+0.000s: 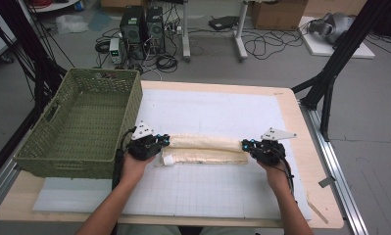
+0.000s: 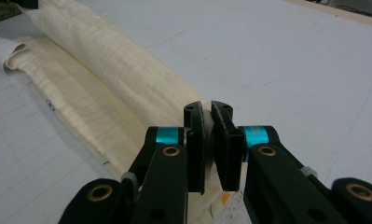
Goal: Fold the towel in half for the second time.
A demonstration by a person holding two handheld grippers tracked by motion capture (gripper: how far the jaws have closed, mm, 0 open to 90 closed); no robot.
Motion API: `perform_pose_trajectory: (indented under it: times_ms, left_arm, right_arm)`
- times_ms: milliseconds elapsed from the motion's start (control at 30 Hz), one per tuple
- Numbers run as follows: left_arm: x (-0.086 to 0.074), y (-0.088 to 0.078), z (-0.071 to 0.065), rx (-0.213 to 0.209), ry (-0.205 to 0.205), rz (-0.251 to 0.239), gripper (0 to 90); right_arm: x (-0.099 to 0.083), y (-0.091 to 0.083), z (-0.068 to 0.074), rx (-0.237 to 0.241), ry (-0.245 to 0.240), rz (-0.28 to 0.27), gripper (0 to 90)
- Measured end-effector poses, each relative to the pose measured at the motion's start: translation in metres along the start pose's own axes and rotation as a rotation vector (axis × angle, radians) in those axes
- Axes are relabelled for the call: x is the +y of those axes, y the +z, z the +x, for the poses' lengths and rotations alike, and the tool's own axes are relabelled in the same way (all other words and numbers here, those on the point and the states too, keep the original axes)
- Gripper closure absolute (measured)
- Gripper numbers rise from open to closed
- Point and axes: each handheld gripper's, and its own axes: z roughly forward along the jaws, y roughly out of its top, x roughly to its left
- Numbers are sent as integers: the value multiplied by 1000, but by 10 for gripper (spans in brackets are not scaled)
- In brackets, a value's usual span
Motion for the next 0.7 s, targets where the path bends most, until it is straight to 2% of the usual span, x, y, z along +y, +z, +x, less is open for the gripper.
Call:
perform_pose_trajectory:
  times_ms: [67, 200, 300, 367, 400, 433, 467, 567, 633, 667, 700]
  left_arm:
    - [-2, -1, -2, -4, -2, 15, 840]
    - [-9, -6, -5, 1, 10, 11, 835]
    - [-20, -11, -8, 1, 2, 24, 810]
    - [-22, -16, -9, 10, -8, 10, 753]
    - [-22, -16, -9, 10, -8, 10, 680]
    - [-22, -18, -9, 17, -36, 6, 621]
    - [-22, -21, -9, 20, -60, 3, 601]
    - [-21, -30, -7, 18, -110, -9, 524]
    - [-19, -33, -10, 13, -104, -21, 523]
    - [-17, -35, -12, 8, -98, -34, 523]
    - [-13, -38, -15, -1, -87, -59, 523]
  right_arm:
    - [-4, -2, 2, 2, -1, -2, 844]
    - [-9, -3, 5, 6, -9, 7, 842]
    - [-16, -4, 12, 0, -21, 29, 839]
    - [-18, -6, 14, -15, -29, 25, 823]
    - [-18, -6, 14, -15, -29, 25, 823]
    - [-20, -9, 16, -31, -13, 12, 772]
    - [-21, -11, 17, -41, -11, 4, 747]
    - [-22, -20, 19, -49, 11, -23, 712]
    - [-22, -22, 19, -49, 19, -33, 699]
    - [-21, -26, 19, -52, 24, -51, 694]
    - [-18, -33, 19, -53, 44, -91, 671]
